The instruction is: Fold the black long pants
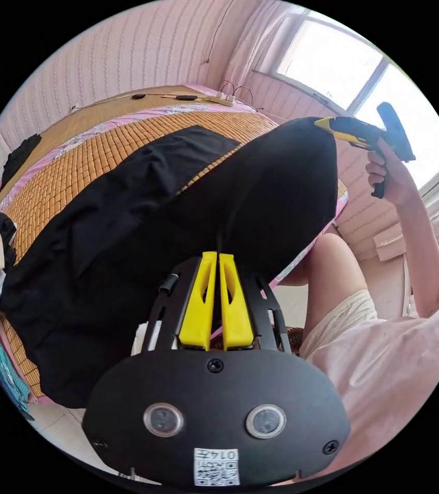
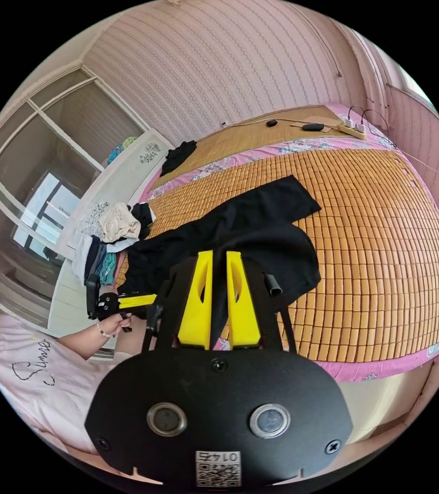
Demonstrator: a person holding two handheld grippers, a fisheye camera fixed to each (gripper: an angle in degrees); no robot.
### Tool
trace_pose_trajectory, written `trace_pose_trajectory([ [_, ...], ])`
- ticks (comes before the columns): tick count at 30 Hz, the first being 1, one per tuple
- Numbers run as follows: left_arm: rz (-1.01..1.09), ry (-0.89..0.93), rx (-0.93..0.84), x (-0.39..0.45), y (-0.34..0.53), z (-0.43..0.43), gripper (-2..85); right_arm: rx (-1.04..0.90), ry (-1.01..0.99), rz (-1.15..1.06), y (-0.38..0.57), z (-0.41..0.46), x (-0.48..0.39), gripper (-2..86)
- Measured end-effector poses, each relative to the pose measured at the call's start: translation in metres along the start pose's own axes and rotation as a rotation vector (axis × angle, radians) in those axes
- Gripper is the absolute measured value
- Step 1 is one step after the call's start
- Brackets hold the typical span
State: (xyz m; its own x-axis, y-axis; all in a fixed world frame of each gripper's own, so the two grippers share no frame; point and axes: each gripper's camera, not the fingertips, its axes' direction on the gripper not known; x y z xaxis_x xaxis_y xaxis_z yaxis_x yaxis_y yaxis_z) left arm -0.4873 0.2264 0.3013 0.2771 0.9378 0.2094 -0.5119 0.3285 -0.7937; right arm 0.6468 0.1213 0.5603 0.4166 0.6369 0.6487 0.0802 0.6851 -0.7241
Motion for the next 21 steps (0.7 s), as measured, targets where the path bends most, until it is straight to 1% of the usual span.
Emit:
trace_pose_trajectory([
  [1, -0.048, -0.022, -0.013, -0.010, 0.004, 0.008, -1.0, 0.004, 0.007, -0.001, -0.010, 0.011, 0.006, 9.0],
  [3, -0.119, -0.048, -0.075, -0.027, 0.008, 0.026, -1.0, -0.063, 0.039, 0.052, -0.019, 0.036, 0.029, 13.2],
  [4, -0.145, -0.060, -0.122, -0.037, 0.010, 0.039, -1.0, -0.114, 0.064, 0.101, -0.018, 0.049, 0.045, 13.7],
  [5, -0.165, -0.075, -0.156, -0.044, 0.013, 0.050, -1.0, -0.111, 0.113, 0.137, -0.010, 0.056, 0.058, 14.1],
  [8, -0.202, -0.100, -0.171, -0.059, 0.021, 0.060, -1.0, -0.148, 0.201, 0.254, 0.020, 0.072, 0.085, 14.4],
  [12, -0.234, -0.070, -0.180, -0.074, 0.030, 0.066, -1.0, -0.228, 0.196, 0.335, 0.045, 0.106, 0.104, 12.7],
  [15, -0.215, -0.065, -0.197, -0.077, 0.034, 0.072, -0.9, -0.298, 0.218, 0.303, 0.042, 0.146, 0.098, 8.3],
  [17, -0.196, -0.044, -0.201, -0.077, 0.036, 0.076, -0.7, -0.310, 0.318, 0.159, 0.039, 0.166, 0.074, 2.5],
  [19, -0.184, -0.018, -0.197, -0.077, 0.038, 0.081, -0.3, -0.338, 0.384, 0.079, 0.038, 0.176, 0.061, 1.4],
  [21, -0.187, 0.016, -0.188, -0.079, 0.041, 0.087, 0.3, -0.408, 0.453, 0.049, 0.037, 0.180, 0.061, 0.8],
])
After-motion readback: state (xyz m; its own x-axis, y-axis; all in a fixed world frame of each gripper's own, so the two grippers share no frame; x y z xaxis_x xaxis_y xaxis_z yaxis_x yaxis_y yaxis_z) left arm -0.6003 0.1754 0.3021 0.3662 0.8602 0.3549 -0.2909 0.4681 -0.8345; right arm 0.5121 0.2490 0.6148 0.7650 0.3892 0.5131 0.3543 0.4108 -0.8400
